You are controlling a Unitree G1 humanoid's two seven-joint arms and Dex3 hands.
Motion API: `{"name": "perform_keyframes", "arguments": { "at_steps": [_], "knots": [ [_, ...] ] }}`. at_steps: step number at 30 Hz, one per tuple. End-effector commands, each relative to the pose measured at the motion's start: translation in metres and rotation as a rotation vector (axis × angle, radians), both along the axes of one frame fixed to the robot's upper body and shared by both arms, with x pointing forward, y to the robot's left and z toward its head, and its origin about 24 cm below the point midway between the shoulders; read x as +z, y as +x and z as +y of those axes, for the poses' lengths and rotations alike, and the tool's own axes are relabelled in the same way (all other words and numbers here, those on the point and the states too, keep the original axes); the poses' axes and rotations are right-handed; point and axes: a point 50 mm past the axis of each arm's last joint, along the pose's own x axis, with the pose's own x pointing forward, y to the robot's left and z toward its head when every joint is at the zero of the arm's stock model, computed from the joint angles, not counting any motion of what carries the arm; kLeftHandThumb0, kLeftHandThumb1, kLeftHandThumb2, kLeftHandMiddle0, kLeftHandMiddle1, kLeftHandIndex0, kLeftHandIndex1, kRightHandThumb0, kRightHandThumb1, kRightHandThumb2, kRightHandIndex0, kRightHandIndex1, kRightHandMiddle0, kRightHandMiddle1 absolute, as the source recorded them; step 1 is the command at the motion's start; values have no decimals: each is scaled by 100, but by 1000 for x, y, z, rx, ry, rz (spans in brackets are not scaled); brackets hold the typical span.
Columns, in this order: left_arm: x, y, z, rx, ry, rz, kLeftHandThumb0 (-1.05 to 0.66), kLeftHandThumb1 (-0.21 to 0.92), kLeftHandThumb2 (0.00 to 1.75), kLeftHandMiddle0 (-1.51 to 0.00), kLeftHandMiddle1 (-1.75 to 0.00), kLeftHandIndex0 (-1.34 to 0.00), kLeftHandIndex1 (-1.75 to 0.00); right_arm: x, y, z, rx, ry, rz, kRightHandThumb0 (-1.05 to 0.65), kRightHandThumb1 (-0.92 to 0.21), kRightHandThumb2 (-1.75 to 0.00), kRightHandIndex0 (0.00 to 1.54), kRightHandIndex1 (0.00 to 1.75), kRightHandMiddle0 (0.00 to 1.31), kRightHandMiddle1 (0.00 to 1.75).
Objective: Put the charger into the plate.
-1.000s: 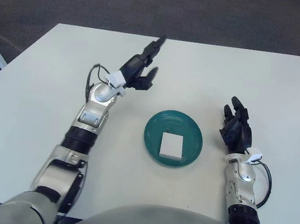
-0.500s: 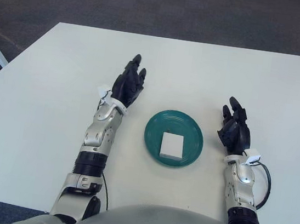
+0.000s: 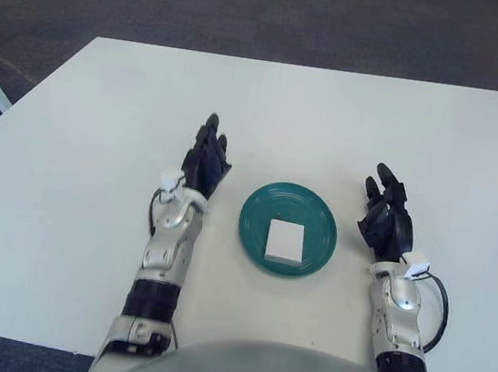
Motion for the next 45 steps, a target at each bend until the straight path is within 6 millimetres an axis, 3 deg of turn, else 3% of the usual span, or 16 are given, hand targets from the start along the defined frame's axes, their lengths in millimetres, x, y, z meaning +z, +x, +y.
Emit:
{"name": "perform_keyframes", "arguments": {
  "at_steps": [1, 10, 16, 22, 35, 45],
  "knots": [
    [-1, -10, -4, -24, 37, -13, -105, 92, 93, 0, 0, 0, 0, -18, -15, 3, 16, 14, 106, -92, -92, -103, 17, 0, 0, 31],
    [-6, -20, -1, -59, 113, -10, -105, 92, 95, 0, 0, 0, 0, -18, -18, 4, 58, 3, 115, -93, -92, -105, 13, 0, 0, 24],
    [-33, -29, -6, -68, 116, 37, -105, 92, 98, 0, 0, 0, 0, -18, -19, 7, 70, 1, 118, -93, -92, -106, 12, 0, 0, 23],
    [-40, -35, -6, -40, 114, 55, -105, 92, 98, 0, 0, 0, 0, -18, -21, 5, 74, -17, 126, -93, -92, -105, 13, 0, 0, 23],
    [-32, -42, -8, -14, 95, 42, -105, 92, 92, 0, 0, 0, 0, -19, -21, 0, 72, -25, 142, -93, -92, -104, 13, 0, 0, 23],
    [-37, -43, -12, 3, 68, 74, -105, 92, 91, 0, 0, 0, 0, -19, -21, -2, 58, -23, 149, -93, -92, -103, 12, 0, 0, 23]
  ]
}}
